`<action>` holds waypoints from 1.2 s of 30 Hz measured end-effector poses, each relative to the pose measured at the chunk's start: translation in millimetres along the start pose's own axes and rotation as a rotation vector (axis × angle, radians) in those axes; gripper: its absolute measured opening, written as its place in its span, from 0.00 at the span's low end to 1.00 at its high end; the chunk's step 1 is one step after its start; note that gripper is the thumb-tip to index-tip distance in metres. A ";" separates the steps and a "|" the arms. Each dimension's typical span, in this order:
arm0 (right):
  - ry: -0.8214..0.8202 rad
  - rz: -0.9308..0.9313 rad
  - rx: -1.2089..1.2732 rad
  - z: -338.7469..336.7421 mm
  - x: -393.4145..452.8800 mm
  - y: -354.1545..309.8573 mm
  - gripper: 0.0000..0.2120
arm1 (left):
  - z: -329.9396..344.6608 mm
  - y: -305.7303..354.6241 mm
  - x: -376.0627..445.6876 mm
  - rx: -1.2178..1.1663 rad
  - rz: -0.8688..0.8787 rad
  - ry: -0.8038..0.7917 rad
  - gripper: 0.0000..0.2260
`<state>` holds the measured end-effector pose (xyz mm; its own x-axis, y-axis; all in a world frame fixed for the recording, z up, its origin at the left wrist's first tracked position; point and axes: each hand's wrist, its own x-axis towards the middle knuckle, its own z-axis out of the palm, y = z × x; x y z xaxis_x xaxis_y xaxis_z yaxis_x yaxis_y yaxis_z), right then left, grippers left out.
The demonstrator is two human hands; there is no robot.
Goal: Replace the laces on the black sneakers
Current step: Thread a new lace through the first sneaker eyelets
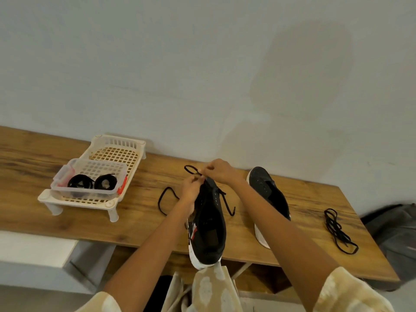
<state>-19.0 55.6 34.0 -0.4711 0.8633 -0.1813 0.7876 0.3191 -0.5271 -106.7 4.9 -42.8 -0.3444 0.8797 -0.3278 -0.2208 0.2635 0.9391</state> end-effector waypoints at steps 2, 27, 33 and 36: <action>-0.117 0.022 -0.156 6.5 -10.7 16.8 0.18 | -2.3 6.0 -1.9 -0.149 -0.052 0.010 0.08; -0.084 0.075 -0.163 14.1 -18.4 20.7 0.12 | -5.9 7.0 -7.1 -0.380 -0.126 -0.044 0.08; 0.074 0.068 -0.213 9.9 -14.6 20.2 0.12 | -10.6 -0.7 -0.6 -0.174 -0.036 -0.124 0.10; 0.246 0.022 0.044 -7.3 -5.9 2.4 0.11 | -9.2 -5.8 1.1 -0.007 0.006 -0.190 0.16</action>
<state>-11.5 54.0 39.9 -0.3384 0.9409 0.0117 0.7764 0.2863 -0.5615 -114.2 0.7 -49.6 -0.1672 0.9405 -0.2958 -0.2259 0.2555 0.9400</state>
